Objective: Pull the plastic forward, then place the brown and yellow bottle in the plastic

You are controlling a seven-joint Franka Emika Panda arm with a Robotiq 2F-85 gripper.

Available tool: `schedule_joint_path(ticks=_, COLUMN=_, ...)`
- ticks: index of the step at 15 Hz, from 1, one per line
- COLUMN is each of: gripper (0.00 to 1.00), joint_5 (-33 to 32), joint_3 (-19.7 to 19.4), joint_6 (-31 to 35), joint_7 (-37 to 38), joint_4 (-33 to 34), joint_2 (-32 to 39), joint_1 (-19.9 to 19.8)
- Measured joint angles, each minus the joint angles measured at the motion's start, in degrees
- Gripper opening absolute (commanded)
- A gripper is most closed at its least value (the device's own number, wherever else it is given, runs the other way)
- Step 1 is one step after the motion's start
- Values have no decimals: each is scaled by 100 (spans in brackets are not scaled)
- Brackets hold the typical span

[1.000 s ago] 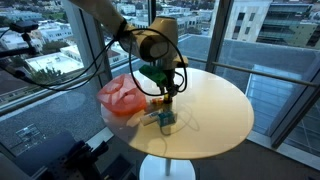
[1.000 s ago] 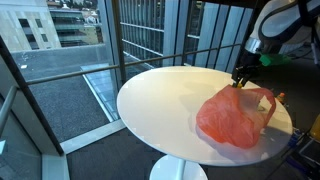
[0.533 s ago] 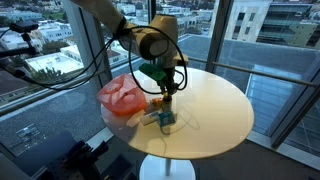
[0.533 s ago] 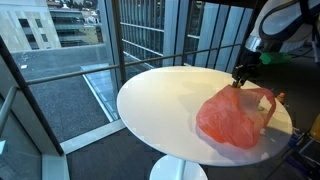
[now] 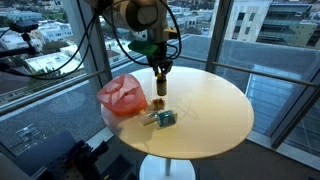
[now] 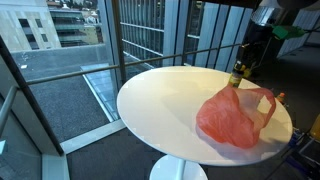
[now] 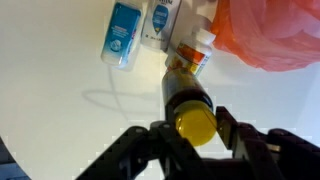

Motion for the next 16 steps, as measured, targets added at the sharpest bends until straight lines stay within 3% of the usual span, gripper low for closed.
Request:
schedule_joint_path(ticks=10, gripper=19, joint_5=-2, joint_3=412, joint_6=-1239, joint_7=-17, joint_4=-148, joint_2=-1512, joint_1=367)
schedule_joint_path(ticks=16, gripper=19, joint_5=254, joint_3=451, joint_6=-1500, joint_7=-150, joint_4=-458, joint_2=-1921, joint_1=549)
